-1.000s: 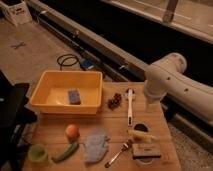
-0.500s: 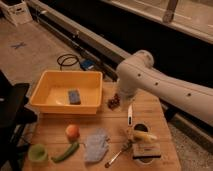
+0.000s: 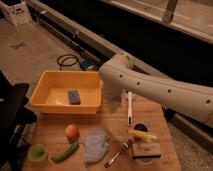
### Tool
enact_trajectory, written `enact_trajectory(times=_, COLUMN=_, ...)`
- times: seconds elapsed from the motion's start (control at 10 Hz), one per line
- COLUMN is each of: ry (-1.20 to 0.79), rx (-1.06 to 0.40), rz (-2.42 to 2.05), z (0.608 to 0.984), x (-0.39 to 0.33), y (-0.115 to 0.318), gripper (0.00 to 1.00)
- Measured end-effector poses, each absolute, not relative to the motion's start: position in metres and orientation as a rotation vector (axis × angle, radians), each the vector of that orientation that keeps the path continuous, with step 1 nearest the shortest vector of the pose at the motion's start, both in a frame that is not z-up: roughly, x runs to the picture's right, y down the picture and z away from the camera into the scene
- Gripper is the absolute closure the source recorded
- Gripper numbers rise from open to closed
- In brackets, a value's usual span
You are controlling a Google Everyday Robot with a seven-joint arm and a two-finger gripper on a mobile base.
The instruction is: Place apple in plastic cup
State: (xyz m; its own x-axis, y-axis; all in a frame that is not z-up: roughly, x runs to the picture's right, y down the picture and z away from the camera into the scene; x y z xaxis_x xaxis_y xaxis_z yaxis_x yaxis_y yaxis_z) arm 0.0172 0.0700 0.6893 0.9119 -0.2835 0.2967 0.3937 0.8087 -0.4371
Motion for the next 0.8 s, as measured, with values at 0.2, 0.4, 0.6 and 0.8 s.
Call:
enact_trajectory(times=0.2, ry=-0.222, rx=-0.514, rz=-0.362, z=0.689, x=0.019, y=0.070, gripper=0.35)
enact_trajectory(times=0.4, ry=-0.225, rx=-0.507, rz=-0.380, z=0.690, x=0.017, y=0.069, gripper=0.35)
enact_trajectory(times=0.6, ry=-0.262, rx=-0.503, rz=-0.437, z=0.689, x=0.001, y=0.070, gripper=0.35)
enact_trajectory(times=0.8, ry=-0.318, rx=-0.496, rz=-0.501, z=0.688, x=-0.037, y=0.073, gripper=0.35)
